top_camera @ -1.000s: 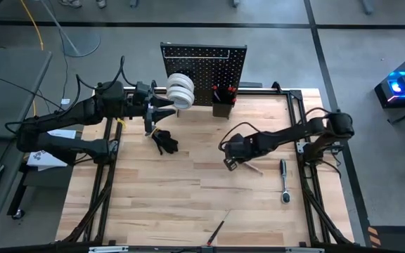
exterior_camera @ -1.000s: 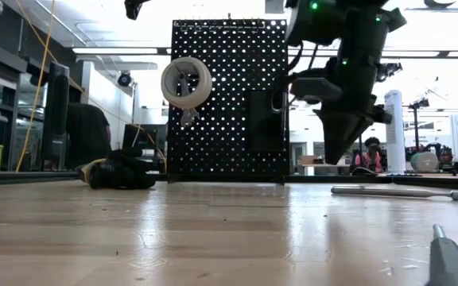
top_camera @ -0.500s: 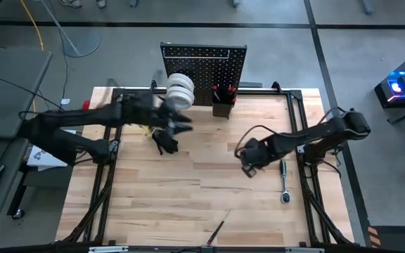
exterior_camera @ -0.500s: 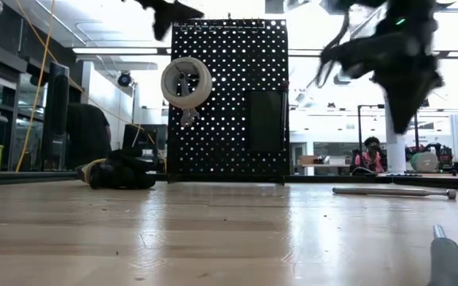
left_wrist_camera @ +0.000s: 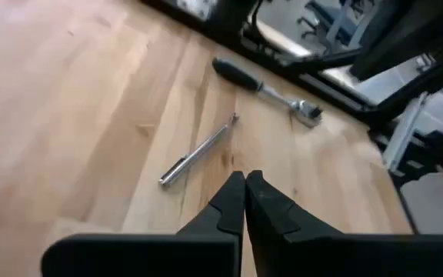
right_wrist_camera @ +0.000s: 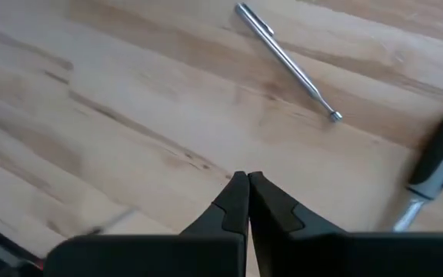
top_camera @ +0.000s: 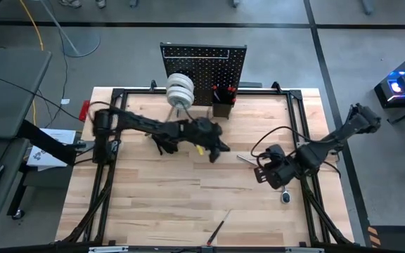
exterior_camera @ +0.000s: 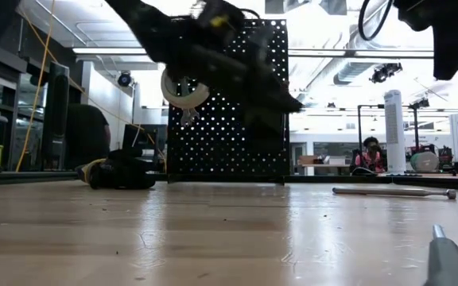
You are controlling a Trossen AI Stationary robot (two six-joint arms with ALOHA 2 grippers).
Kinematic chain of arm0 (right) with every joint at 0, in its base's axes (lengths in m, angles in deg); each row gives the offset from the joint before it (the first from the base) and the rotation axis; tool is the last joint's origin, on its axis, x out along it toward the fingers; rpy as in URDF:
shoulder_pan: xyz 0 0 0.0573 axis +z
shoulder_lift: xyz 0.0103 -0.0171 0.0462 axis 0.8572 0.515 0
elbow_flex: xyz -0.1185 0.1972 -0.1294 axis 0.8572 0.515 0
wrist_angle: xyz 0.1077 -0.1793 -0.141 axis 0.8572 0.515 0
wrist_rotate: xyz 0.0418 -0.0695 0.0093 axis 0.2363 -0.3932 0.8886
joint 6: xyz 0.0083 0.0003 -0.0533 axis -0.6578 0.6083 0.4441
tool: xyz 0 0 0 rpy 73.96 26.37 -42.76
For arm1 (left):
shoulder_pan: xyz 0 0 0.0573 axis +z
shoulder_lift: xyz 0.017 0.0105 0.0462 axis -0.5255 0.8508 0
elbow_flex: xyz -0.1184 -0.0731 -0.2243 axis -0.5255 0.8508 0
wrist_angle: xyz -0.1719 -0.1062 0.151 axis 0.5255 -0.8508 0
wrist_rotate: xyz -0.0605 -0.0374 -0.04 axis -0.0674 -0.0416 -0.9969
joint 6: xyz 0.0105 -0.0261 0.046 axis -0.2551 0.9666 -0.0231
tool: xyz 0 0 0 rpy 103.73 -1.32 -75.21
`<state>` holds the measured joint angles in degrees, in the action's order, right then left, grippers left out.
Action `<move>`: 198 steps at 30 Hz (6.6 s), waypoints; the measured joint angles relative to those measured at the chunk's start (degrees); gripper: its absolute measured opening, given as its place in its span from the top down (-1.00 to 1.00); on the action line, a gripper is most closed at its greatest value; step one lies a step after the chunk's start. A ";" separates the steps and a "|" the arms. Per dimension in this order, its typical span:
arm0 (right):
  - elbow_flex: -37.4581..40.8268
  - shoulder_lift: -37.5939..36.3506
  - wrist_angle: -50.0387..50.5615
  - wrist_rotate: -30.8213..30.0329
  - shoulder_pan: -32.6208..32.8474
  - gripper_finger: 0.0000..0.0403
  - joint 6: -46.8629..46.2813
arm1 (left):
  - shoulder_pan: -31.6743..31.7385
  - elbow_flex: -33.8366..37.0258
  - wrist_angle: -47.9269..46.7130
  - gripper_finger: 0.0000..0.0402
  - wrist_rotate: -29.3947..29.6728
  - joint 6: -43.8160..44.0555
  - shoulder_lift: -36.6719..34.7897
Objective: Hang tools onto peg board
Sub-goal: Put the silver magnetic telescoping into the black bin on the peg board
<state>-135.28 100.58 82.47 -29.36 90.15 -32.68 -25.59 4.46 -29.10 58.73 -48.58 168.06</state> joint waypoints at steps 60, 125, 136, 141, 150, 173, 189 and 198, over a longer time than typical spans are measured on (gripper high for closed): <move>-6.05 -0.49 -2.16 -16.98 1.89 1.00 -2.39 | -7.62 -27.39 1.03 1.00 35.85 -2.05 26.70; 7.55 19.62 -3.40 9.24 -21.83 -0.01 39.81 | 0.68 -27.25 -3.72 1.00 9.94 -13.09 27.86; 21.14 4.98 -15.68 13.05 -22.06 0.01 38.46 | 0.59 -27.37 -3.37 1.00 8.19 -13.88 27.62; 23.20 8.23 -21.99 12.66 -22.90 0.01 39.98 | 0.57 -27.37 -3.48 1.00 8.35 -15.38 27.62; 22.29 16.50 -22.26 10.66 -21.08 0.33 38.28 | 0.75 -27.29 -6.91 1.00 8.55 -15.59 25.31; 16.42 16.35 -15.83 7.60 -15.64 1.00 35.03 | 1.76 -27.37 -34.46 1.00 14.77 -21.04 -13.36; 5.19 14.16 -13.19 9.47 -15.25 1.00 37.66 | 2.20 -27.37 -47.40 1.00 21.36 -29.07 -29.36; -13.87 7.84 -0.92 4.29 -20.17 1.00 48.06 | 6.35 -20.31 -51.54 1.00 21.66 -26.09 -40.95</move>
<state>-149.15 108.42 81.55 -25.08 69.98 15.38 -19.25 -15.85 -80.64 80.39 -74.67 127.11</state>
